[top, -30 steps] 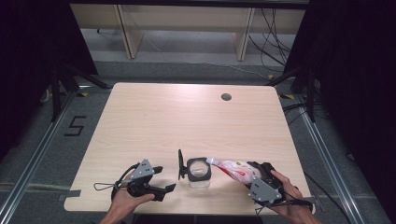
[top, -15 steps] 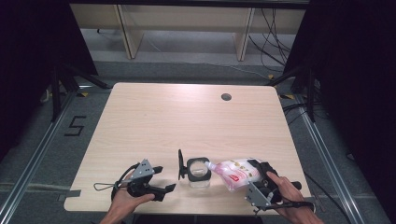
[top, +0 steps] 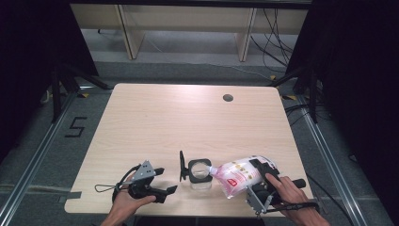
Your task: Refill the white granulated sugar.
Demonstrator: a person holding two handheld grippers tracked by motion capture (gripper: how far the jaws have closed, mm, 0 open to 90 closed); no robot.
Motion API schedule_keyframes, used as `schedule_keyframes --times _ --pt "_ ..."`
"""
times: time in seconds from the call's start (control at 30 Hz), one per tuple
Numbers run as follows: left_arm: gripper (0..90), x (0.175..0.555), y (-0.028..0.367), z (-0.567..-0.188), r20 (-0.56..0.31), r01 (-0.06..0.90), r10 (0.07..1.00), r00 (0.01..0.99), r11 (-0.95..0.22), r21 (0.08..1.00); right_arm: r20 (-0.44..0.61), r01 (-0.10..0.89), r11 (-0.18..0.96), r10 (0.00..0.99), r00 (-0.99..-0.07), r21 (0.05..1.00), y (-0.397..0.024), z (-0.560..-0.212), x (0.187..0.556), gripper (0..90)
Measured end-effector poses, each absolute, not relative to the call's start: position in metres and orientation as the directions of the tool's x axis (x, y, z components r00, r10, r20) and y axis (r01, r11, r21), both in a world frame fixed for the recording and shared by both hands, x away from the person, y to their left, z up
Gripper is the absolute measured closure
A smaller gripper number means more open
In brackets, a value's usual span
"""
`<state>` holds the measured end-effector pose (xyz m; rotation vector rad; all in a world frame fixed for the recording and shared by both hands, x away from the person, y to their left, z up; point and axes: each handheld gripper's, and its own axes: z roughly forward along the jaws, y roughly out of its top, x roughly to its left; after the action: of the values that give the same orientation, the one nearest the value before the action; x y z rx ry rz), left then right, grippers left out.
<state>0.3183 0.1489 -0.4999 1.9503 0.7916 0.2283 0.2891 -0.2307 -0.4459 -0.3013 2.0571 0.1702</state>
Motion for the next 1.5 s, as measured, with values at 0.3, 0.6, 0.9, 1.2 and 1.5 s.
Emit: schedule_keyframes --times 0.3,0.6,0.9,1.2,1.5 --pt "16.4 0.318 0.147 -0.501 -0.18 0.444 0.621 0.763 -0.301 0.844 -0.854 -0.288 0.952 -0.231 -0.467 -0.1 -0.226 -0.446 0.29 37.8" --pt "16.4 0.318 0.148 -0.501 -0.171 0.438 0.621 0.765 -0.306 0.845 -0.857 -0.306 0.942 -0.271 -0.438 -0.142 -0.219 -0.442 0.291 38.2" --pt "16.4 0.317 0.148 -0.5 -0.169 0.441 0.623 0.764 -0.313 0.841 -0.862 -0.311 0.935 -0.296 -0.412 -0.172 -0.218 -0.439 0.29 38.4" --pt "16.4 0.317 0.148 -0.5 -0.172 0.441 0.619 0.766 -0.311 0.842 -0.864 -0.313 0.929 -0.315 -0.393 -0.197 -0.215 -0.435 0.291 38.7" --pt "16.4 0.317 0.147 -0.5 -0.177 0.441 0.622 0.763 -0.3 0.846 -0.864 -0.329 0.918 -0.34 -0.372 -0.22 -0.212 -0.428 0.292 38.8"
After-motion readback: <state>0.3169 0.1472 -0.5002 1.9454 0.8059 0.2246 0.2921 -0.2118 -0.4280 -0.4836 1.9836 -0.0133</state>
